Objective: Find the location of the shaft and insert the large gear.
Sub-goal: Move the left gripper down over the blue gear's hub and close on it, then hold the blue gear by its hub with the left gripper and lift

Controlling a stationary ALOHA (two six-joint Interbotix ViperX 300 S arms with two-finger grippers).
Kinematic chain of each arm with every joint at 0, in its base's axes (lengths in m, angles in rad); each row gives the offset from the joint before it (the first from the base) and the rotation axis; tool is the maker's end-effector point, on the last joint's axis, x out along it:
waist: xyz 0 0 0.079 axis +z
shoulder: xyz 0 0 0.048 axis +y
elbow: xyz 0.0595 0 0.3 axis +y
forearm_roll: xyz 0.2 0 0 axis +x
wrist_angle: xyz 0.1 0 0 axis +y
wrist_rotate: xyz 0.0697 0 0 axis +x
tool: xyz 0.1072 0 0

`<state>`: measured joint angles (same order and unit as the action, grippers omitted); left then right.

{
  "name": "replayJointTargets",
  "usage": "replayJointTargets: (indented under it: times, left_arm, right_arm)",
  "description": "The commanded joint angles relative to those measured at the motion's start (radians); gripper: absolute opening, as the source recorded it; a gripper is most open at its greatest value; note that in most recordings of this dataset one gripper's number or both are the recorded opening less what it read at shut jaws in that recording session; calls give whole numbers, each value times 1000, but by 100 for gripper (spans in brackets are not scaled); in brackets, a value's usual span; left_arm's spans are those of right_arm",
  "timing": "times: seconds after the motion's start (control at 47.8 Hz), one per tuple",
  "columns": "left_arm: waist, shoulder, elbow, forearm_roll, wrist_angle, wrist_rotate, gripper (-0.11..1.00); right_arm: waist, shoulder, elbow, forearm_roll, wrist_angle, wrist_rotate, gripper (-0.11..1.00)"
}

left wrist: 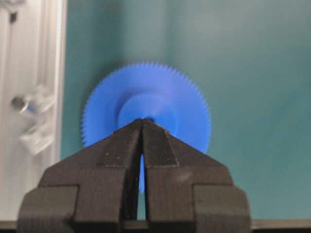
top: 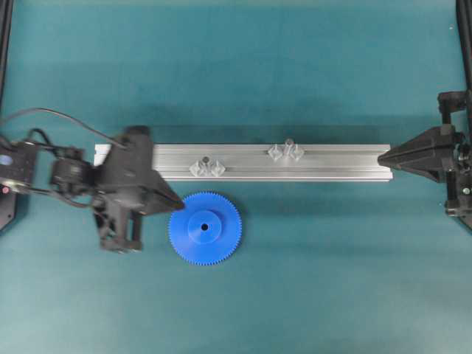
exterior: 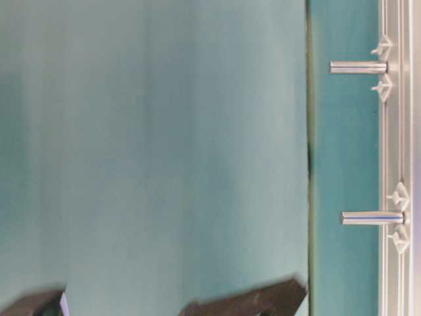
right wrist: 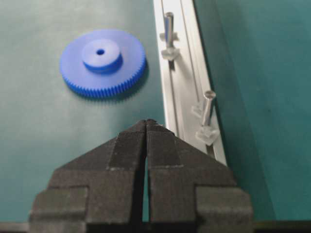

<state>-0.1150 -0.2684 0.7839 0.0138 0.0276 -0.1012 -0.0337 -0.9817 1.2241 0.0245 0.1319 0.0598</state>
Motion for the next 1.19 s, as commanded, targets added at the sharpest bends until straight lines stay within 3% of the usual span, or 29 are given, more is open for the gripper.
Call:
replayJointTargets:
  times: [0.0, 0.146, 0.23, 0.335, 0.481, 0.564, 0.774, 1.171]
  left_arm:
    - [-15, 34, -64, 3, 40, -2, 0]
    - [-20, 87, -110, 3, 130, -9, 0]
    - [-20, 109, -127, 5, 149, -8, 8]
    - [-20, 138, -140, 3, 149, -11, 34]
    - [-26, 204, -173, 3, 160, -26, 78]
    - [-28, 250, -190, 3, 161, -40, 92]
    - [-29, 350, -222, 3, 161, -58, 94]
    - [-28, 393, -233, 5, 187, -58, 94]
  right_arm:
    - [-3, 5, -29, 2, 9, 8, 0]
    - [-3, 3, -29, 2, 37, 8, 0]
    - [-3, 3, -29, 2, 49, 8, 0]
    - [-5, -5, -29, 2, 51, 8, 0]
    - [-3, -18, -26, 2, 51, 9, 0]
    - [-3, -29, -23, 2, 51, 9, 0]
    - [-5, -51, -11, 2, 57, 9, 0]
    - [-3, -69, 5, 2, 86, 28, 0]
